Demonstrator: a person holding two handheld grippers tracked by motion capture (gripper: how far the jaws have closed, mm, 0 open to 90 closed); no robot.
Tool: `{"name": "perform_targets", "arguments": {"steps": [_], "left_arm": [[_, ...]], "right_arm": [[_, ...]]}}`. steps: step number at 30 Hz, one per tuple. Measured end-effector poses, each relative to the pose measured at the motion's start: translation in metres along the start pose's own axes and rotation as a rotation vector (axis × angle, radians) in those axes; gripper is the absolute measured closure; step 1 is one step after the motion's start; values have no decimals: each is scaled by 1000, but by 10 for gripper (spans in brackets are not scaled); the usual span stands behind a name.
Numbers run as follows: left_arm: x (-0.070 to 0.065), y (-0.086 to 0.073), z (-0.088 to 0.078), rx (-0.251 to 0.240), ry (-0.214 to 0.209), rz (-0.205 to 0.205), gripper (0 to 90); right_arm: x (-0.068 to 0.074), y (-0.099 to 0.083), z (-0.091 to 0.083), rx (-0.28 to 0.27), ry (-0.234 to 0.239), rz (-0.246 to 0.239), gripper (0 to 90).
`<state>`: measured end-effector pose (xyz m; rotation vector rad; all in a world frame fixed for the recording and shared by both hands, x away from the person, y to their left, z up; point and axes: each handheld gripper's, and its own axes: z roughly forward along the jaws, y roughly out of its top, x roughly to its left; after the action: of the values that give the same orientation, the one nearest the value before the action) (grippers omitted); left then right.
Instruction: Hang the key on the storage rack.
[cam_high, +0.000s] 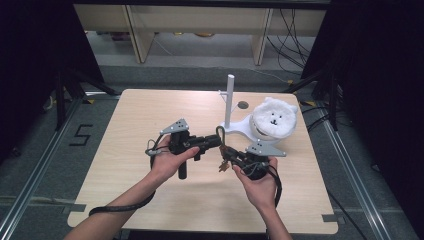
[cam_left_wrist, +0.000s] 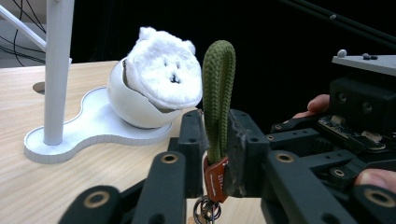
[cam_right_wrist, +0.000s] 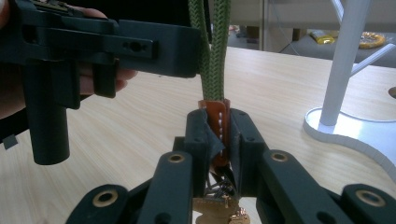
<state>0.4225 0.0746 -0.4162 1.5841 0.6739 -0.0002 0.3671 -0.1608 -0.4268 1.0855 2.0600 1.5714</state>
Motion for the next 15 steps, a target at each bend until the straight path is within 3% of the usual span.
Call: {"name": "perform_targets", "arguments": {"steps": [2, 4, 5, 6, 13, 15], "left_arm": [[0, 0, 1, -1, -2, 0, 787], [0, 0, 0, -5, 4, 8, 811], [0, 0, 0, -7, -1, 8, 820], [-1, 0, 0, -7, 0, 13, 830], [-3, 4, -1, -6, -3, 38, 838], [-4, 6, -1, -6, 8, 59, 839]], "right_arm": [[1, 0, 0, 5, 9, 17, 797], [1, 0, 0, 1, -11, -15, 797], [4, 0, -1, 13, -4, 29, 797], [5, 0, -1, 13, -4, 39, 797], [1, 1, 1, -22, 14, -1, 786], [3, 1, 1, -20, 8, 30, 744]]}}
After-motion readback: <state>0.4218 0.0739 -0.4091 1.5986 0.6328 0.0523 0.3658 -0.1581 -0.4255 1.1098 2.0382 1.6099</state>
